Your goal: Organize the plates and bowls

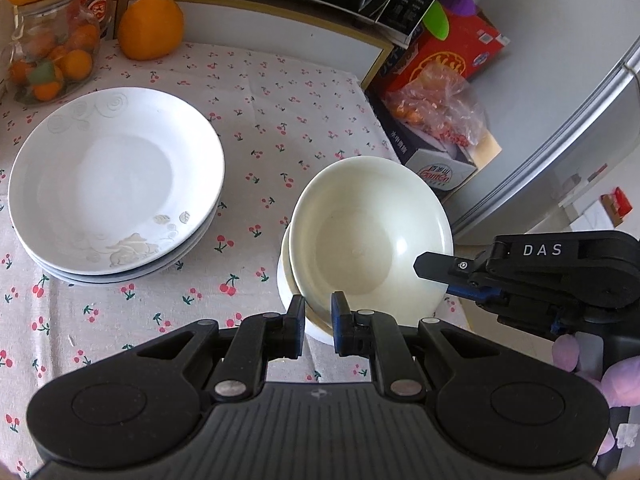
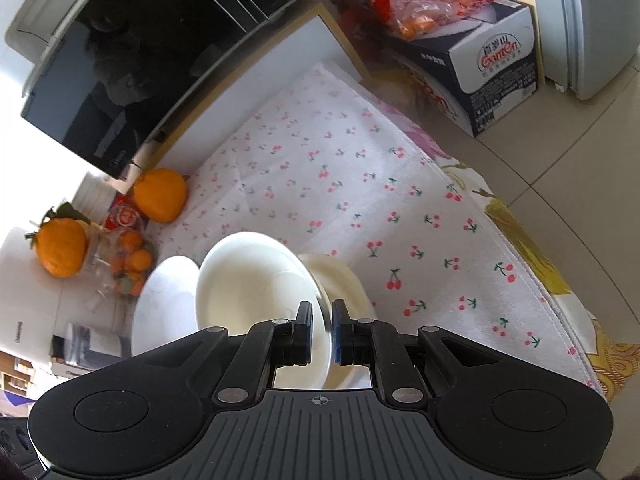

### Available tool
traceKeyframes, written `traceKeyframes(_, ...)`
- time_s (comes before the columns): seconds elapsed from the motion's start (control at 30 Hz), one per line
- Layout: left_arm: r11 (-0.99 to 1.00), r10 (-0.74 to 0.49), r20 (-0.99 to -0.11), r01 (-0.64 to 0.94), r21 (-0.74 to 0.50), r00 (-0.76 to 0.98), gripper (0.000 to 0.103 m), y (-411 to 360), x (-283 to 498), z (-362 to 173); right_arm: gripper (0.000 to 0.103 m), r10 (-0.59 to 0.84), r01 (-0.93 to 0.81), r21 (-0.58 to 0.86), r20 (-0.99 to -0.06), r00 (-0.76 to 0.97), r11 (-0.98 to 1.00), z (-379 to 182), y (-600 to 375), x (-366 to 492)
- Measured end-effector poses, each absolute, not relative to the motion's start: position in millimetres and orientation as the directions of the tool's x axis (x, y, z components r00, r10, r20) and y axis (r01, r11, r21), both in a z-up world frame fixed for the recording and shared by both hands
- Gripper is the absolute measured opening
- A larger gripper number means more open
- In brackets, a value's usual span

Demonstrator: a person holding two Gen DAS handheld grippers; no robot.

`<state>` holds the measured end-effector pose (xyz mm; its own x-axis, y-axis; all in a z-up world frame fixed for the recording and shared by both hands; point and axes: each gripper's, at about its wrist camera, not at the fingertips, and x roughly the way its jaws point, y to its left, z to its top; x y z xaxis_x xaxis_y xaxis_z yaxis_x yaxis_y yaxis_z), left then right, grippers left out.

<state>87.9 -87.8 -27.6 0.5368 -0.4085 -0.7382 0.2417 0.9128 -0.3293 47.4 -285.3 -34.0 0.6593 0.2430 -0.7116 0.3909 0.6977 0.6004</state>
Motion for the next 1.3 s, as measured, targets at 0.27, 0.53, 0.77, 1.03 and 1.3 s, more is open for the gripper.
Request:
traceKeyframes(0.27,0.928,-0.372,-0.742,0.254,-0.274,0.558,0.016,-95.7,85.3,-27.4,0.011,0.237,0.408,0.566,-0.747,0.621,0.717,-45.2,-284.9,53.6)
traceKeyframes(0.53,0.934,-0.354,-0.745,0.257,-0.249,0.565,0.016,-96.4,84.3,-27.5,0.011,0.217,0.390,0.531,-0.758,0.615,0.752,-42.5,-278.8,56.0)
traceKeyframes(0.77,0.940,-0.332,-0.747,0.272,-0.208,0.577,0.017,-101.4,83.7,-28.5,0.011,0.182,0.362,0.477,-0.770,0.611,0.801,-37.7,-271.2,57.9)
traceKeyframes(1.03,0.944,-0.304,-0.747,0.293,-0.153,0.591,0.020,-105.8,81.0,-30.0,0.013,0.127,0.315,0.386,-0.783,0.608,0.867,-32.2,-258.9,60.5)
traceKeyframes(1.3,0.944,-0.272,-0.736,0.319,-0.081,0.620,0.024,-112.4,76.1,-31.0,0.014,0.038,0.287,0.269,-0.786,0.617,0.919,-25.1,-248.2,60.0)
